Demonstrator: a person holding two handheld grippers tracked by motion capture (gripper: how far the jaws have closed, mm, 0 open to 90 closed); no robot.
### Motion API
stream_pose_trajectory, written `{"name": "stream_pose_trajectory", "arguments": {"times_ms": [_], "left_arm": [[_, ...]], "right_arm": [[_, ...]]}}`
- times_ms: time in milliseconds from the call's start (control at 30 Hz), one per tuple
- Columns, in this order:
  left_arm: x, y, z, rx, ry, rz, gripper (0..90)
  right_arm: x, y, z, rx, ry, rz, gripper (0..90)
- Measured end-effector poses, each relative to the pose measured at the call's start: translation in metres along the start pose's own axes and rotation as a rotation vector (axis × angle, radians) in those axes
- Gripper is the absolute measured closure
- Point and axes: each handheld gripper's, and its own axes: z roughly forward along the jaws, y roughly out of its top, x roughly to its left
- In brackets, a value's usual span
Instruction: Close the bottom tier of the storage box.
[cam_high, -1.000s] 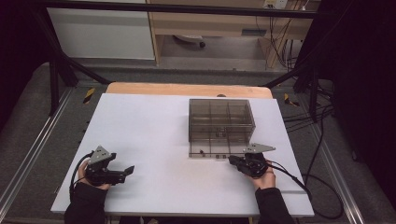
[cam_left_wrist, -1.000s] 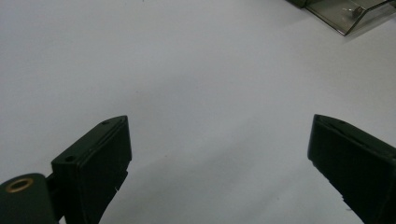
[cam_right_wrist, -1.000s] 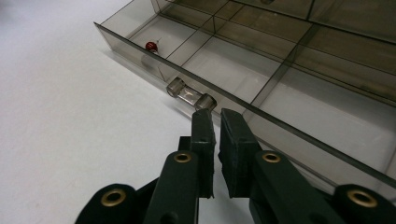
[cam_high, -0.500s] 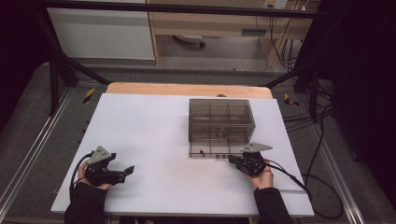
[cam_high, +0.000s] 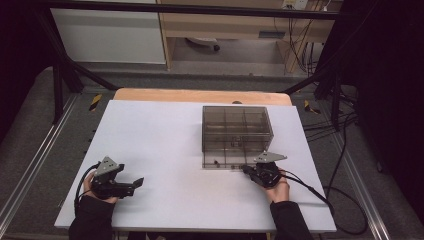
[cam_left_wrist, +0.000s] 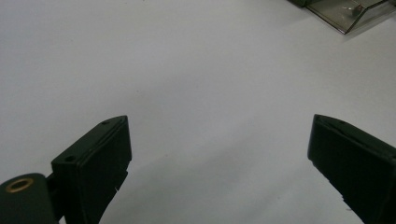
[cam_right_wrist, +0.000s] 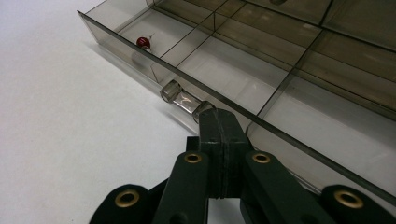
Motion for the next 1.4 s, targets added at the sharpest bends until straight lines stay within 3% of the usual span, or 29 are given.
{"name": "stream_pose_trajectory", "arguments": {"times_ms": [1400], "left_arm": [[0.000,0.000,0.001,0.006,-0.004,0.002,5.7]], "right_arm": [[-0.013,0.008,0.009,-0.014,-0.037,0.020,90.0]]}}
